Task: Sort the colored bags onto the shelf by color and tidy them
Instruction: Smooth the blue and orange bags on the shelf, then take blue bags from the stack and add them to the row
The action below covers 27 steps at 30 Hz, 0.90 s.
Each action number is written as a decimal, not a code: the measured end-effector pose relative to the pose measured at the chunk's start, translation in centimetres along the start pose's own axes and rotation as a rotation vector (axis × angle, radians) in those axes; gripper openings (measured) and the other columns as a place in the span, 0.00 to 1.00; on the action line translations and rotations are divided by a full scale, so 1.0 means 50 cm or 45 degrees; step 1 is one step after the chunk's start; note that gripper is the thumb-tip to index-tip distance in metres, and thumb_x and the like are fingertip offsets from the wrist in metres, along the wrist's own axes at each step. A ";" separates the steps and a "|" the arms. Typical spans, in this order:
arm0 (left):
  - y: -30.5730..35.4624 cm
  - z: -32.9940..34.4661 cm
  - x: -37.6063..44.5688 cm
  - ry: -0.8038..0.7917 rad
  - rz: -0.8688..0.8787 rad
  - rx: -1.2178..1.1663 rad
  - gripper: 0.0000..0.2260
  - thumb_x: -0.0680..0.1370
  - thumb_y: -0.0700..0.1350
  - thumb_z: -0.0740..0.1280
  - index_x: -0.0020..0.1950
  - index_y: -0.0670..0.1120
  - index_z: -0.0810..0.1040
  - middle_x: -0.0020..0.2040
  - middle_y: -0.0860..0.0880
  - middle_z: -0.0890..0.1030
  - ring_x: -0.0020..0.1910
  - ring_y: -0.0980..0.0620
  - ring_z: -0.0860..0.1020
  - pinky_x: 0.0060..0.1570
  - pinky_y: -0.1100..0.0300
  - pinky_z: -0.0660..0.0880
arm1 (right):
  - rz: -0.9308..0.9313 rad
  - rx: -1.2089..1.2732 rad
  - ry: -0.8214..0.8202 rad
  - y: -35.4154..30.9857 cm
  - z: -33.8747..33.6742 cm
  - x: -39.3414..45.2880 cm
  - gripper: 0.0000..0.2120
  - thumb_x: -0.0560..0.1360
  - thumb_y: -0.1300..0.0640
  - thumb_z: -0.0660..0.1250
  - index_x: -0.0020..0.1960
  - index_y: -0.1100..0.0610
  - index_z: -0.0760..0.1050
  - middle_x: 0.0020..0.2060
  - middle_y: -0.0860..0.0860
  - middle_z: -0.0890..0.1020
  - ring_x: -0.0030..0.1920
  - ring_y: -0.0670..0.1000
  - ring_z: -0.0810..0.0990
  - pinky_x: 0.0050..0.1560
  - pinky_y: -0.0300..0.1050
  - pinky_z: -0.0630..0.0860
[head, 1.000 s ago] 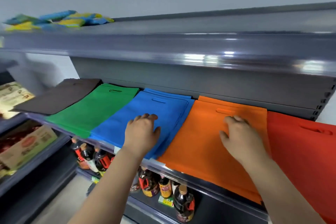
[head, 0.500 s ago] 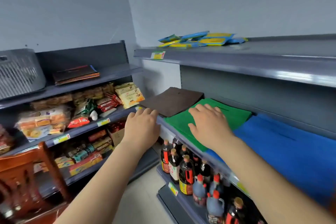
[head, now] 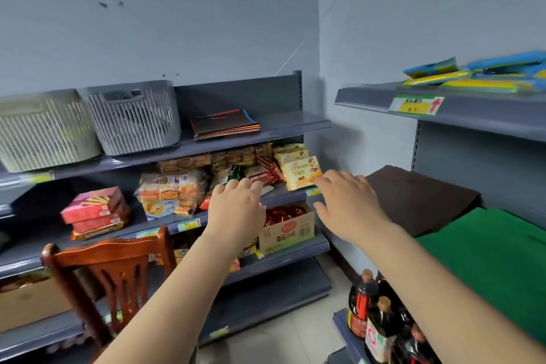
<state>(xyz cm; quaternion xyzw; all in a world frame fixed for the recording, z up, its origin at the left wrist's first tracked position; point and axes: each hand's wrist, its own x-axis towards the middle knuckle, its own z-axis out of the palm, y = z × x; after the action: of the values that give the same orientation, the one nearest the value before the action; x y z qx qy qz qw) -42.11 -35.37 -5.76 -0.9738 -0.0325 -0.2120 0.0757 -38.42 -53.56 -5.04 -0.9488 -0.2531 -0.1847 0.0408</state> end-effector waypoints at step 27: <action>-0.396 0.276 0.516 -0.026 -0.357 0.049 0.16 0.80 0.51 0.56 0.67 0.49 0.67 0.62 0.51 0.73 0.62 0.49 0.70 0.59 0.56 0.64 | -0.349 0.100 -0.033 -0.086 0.274 0.765 0.18 0.80 0.49 0.57 0.68 0.53 0.67 0.64 0.49 0.72 0.65 0.52 0.68 0.63 0.48 0.65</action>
<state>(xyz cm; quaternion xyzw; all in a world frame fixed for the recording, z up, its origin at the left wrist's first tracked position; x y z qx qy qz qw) -14.95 -12.81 -4.76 -0.9602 -0.1732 -0.2098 0.0638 -5.31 -29.69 -3.64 -0.9053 -0.3879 -0.1662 0.0489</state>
